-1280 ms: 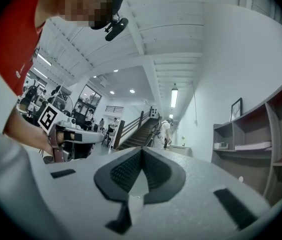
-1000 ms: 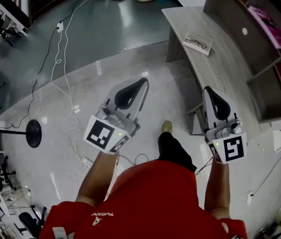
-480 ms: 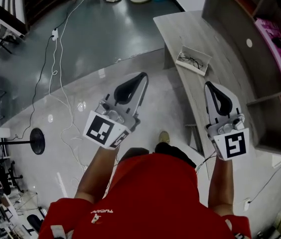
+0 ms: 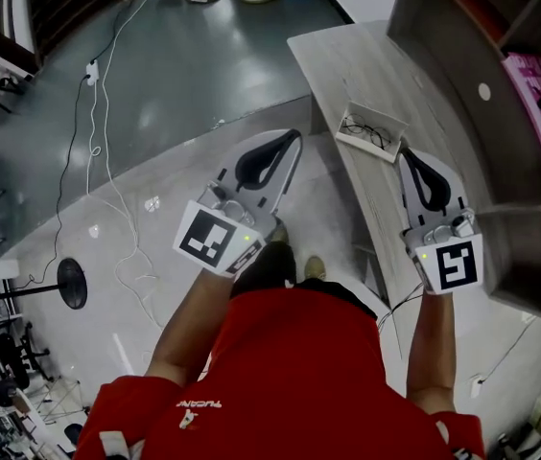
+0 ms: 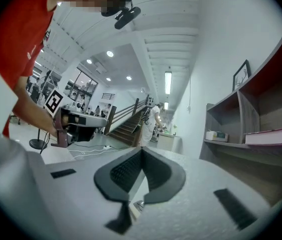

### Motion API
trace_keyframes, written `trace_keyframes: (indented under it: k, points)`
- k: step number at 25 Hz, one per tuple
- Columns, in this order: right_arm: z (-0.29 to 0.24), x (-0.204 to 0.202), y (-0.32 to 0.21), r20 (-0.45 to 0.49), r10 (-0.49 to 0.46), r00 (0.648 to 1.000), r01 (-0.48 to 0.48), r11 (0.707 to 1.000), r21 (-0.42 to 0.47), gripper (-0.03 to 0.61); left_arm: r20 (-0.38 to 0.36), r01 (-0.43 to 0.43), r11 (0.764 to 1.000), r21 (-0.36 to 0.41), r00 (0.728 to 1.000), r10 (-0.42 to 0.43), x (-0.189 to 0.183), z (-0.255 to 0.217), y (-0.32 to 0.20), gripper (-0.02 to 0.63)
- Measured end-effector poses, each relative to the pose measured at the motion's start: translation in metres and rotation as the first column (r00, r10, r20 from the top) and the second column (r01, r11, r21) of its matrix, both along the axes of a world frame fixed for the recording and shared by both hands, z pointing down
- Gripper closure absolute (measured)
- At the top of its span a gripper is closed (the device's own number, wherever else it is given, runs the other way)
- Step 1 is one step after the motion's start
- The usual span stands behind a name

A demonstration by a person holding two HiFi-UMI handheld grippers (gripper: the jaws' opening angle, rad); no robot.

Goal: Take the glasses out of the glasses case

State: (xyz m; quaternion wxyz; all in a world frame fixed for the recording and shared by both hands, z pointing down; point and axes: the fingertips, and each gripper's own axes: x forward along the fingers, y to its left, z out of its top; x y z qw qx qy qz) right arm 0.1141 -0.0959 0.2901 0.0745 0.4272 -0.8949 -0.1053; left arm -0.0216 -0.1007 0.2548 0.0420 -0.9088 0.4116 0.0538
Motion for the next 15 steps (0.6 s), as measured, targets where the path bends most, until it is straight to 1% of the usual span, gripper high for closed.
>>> trace_keyframes:
  k: [5, 9, 13, 15]
  points:
    - [0.014, -0.006, -0.037, -0.056, 0.057, 0.997, -0.058, 0.998, -0.028, 0.574, 0.006, -0.071, 0.997, 0.005, 0.997, 0.071, -0.002, 0.008, -0.044, 0.603]
    - [0.031, -0.011, -0.063, -0.097, 0.097, 0.991, -0.104, 0.992, -0.065, 0.574, 0.007, -0.136, 0.991, 0.002, 0.991, 0.136, -0.005, 0.015, -0.076, 0.603]
    - [0.049, -0.018, -0.084, -0.150, 0.132, 0.980, -0.149, 0.983, -0.105, 0.574, 0.033, -0.228, 0.973, -0.039, 0.973, 0.229, -0.010, 0.032, -0.098, 0.603]
    - [0.060, -0.022, -0.093, -0.192, 0.135, 0.972, -0.161, 0.978, -0.130, 0.574, 0.032, -0.265, 0.963, -0.051, 0.963, 0.267, -0.011, 0.037, -0.107, 0.604]
